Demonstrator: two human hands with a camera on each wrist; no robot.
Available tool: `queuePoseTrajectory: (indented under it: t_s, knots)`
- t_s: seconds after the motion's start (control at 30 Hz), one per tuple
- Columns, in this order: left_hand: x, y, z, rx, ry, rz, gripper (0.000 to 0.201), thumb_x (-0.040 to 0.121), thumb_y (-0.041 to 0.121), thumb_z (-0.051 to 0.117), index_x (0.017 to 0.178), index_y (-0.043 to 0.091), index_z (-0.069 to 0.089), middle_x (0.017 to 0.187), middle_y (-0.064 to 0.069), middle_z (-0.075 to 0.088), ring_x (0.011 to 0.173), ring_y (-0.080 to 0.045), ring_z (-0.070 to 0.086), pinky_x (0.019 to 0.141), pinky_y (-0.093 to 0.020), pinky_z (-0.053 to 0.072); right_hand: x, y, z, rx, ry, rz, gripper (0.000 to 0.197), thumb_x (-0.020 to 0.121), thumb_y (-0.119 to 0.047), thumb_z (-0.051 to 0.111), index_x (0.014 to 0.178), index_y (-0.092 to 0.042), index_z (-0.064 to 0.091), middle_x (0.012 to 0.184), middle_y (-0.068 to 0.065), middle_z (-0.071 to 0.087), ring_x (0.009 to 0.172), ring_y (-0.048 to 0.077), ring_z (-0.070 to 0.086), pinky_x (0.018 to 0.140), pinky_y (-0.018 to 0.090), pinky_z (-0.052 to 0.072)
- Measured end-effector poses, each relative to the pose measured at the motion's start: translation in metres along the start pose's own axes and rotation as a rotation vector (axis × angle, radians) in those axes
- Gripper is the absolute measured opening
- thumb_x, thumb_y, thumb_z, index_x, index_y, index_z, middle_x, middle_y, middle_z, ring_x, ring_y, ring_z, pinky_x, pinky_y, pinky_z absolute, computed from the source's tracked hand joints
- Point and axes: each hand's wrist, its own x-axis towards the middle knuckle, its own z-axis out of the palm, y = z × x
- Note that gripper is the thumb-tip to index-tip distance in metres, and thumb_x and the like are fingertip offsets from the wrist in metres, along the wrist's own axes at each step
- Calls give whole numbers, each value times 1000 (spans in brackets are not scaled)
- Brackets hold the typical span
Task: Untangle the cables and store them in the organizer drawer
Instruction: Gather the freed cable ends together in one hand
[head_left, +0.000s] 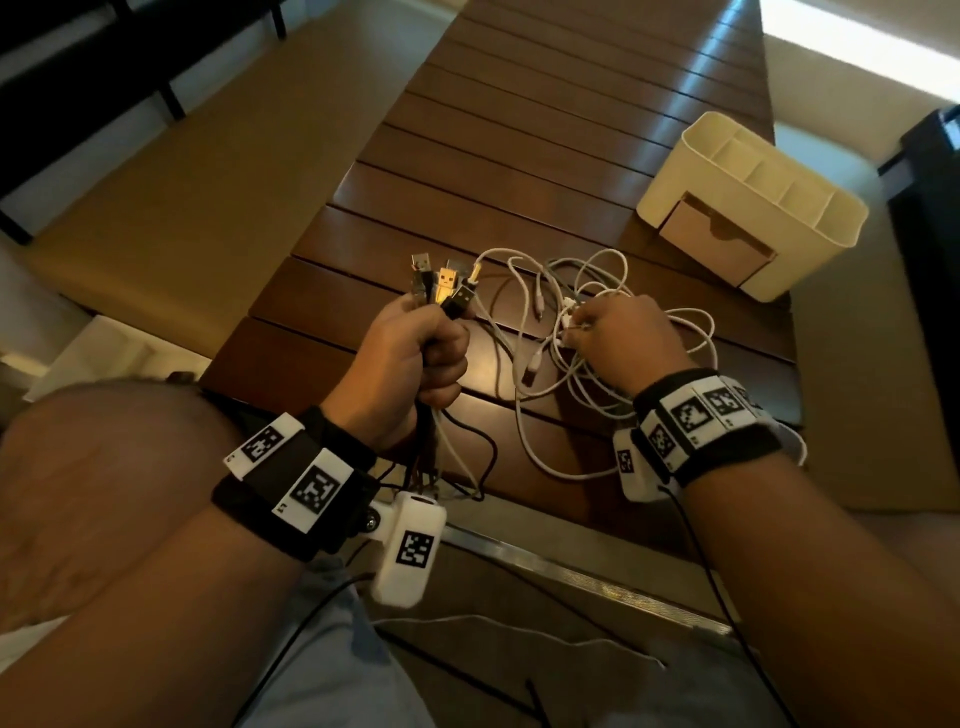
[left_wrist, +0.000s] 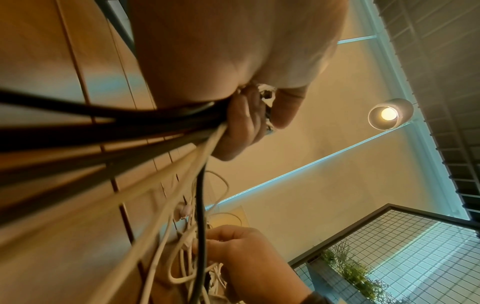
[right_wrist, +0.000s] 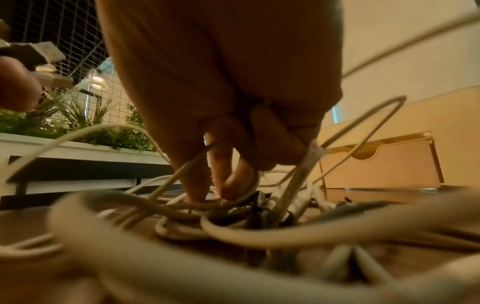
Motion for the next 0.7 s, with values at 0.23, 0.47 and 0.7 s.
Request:
queuePoseTrajectory:
  t_s: [0.23, 0.47, 0.7]
  knots:
    - [-1, 3, 1, 54, -15, 14, 12, 79, 12, 49, 91, 11, 50, 56, 5, 28, 41, -8, 20, 39, -19, 18, -4, -14, -37, 310, 50, -53, 12, 96, -35, 61, 94, -28, 71, 86, -14, 62, 78, 1, 58, 63, 15, 42]
    - [-2, 4, 1, 59, -4, 9, 17, 76, 11, 50, 93, 10, 48, 55, 5, 26, 40, -8, 18, 40, -18, 16, 24, -32, -36, 271, -86, -23, 18, 94, -23, 59, 98, -14, 75, 98, 5, 71, 83, 15, 60, 69, 28, 49]
    - [-5, 7, -1, 62, 12, 5, 32, 75, 11, 51, 106, 13, 43, 59, 1, 21, 42, -9, 15, 40, -18, 15, 36, -15, -9, 230, -42, 60, 10, 94, -28, 64, 91, -21, 70, 94, 0, 67, 89, 16, 63, 80, 35, 54]
